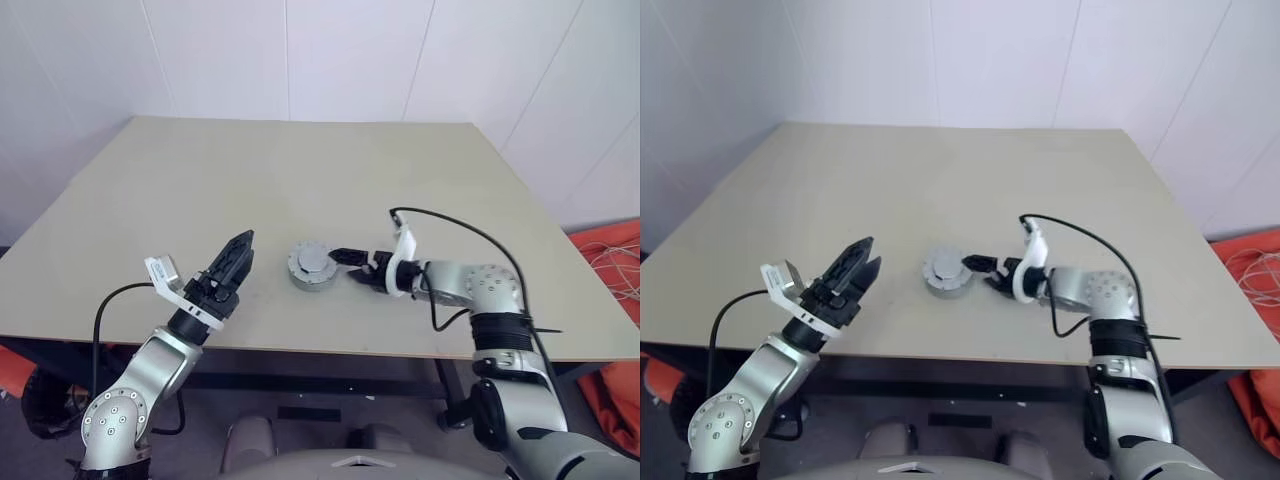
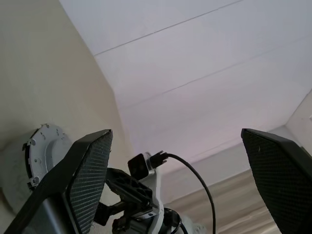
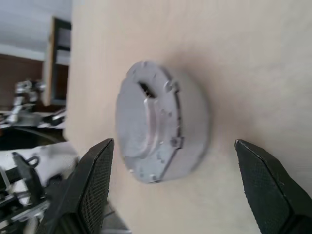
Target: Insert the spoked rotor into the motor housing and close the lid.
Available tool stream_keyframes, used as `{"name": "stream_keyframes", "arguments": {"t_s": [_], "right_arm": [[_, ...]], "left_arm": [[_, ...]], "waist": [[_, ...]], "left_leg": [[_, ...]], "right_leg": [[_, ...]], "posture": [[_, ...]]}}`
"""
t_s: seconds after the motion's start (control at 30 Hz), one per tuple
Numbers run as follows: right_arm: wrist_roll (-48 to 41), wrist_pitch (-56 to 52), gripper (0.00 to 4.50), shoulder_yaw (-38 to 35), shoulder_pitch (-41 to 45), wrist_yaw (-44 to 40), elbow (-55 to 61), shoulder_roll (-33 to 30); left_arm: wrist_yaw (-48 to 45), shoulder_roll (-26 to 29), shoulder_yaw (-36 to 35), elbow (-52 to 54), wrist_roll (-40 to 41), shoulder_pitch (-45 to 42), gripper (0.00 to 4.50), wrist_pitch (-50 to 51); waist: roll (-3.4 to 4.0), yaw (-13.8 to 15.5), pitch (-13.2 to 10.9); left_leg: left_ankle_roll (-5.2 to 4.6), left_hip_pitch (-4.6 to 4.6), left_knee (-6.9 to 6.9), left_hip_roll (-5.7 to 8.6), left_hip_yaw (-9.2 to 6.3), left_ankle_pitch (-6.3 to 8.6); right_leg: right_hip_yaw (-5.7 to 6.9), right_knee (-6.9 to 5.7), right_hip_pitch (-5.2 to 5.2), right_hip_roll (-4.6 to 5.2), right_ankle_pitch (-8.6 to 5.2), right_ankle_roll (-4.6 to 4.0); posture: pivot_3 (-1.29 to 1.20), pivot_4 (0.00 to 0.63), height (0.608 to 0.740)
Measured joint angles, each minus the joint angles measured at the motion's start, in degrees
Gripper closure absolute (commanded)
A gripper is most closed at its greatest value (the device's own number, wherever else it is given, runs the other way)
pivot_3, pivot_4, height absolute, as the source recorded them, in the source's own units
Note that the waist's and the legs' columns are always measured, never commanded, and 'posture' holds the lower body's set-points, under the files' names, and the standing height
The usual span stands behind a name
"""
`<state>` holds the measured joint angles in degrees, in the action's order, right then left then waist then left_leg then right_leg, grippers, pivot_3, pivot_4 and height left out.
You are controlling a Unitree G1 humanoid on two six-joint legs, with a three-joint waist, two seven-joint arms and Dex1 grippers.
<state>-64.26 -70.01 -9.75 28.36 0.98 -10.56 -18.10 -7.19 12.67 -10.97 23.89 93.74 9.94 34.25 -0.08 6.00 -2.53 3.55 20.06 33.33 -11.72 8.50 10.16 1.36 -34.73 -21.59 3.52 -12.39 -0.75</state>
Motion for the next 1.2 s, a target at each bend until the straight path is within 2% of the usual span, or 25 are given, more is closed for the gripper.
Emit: {"name": "stream_keyframes", "arguments": {"t_s": [0.13,0.27,0.33,0.47,0.7,1.2], "right_arm": [[9.24,5.96,0.02,5.28,-1.02,-4.08,9.8,-3.29],[23.5,17.68,0.02,17.15,-2.35,-12.75,17.09,-8.21],[32.07,26.27,0.02,23.77,-2.63,-17.09,18.07,-8.9],[41.98,37.56,0.02,30.18,-3.22,-22.12,16.13,-6.66],[49.6,44.52,0.02,31.45,-3.23,-26.98,9.49,-1.86],[56.03,46.81,0.02,31.87,-3.23,-33.56,4.32,4.15]], "left_arm": [[-0.35,0.07,-0.1,-0.6,-0.51,-0.4,0.0,0.09],[-1.15,0.69,-0.26,-1.41,-1.49,-0.71,0.0,0.21],[-1.24,0.88,-0.55,-2.11,-1.98,-1.08,0.0,0.22],[-1.11,0.86,-0.85,-2.75,-2.06,-1.35,0.0,0.49],[0.58,0.88,-0.93,-3.32,-3.66,-1.2,0.0,1.2],[0.4,2.36,-0.97,-3.7,-10.98,-0.63,0.0,2.01]], "waist": [[-0.04,-0.56,0.03],[-0.05,-0.49,0.04],[-0.07,-0.47,0.04],[-0.1,-0.53,0.04],[-0.1,-0.75,0.04],[-0.09,-0.77,0.03]], "left_leg": [[-0.01,0.0,-0.05,-0.15,-0.01,0.0],[-0.02,0.01,-0.07,-0.15,-0.01,0.01],[-0.03,0.12,-0.06,-0.12,-0.01,0.02],[-0.07,0.21,-0.05,-0.11,-0.01,0.03],[-0.27,0.13,-0.05,-0.12,0.0,0.16],[-0.3,0.03,-0.05,-0.13,0.0,0.17]], "right_leg": [[0.01,-0.01,0.0,-0.21,-0.01,-0.01],[0.01,0.0,-0.2,-0.2,-0.01,-0.01],[-0.02,0.0,-0.32,-0.19,-0.01,-0.01],[-0.06,-0.04,-0.43,-0.2,-0.01,-0.02],[-0.09,-0.13,-0.41,-0.22,0.0,-0.08],[-0.1,-0.16,-0.36,-0.22,0.05,-0.19]], "posture": [[0.0,0.0,0.74],[0.0,0.0,0.74],[0.0,0.0,0.74],[0.0,0.0,0.74],[0.0,0.0,0.74],[0.0,0.0,0.74]]}}
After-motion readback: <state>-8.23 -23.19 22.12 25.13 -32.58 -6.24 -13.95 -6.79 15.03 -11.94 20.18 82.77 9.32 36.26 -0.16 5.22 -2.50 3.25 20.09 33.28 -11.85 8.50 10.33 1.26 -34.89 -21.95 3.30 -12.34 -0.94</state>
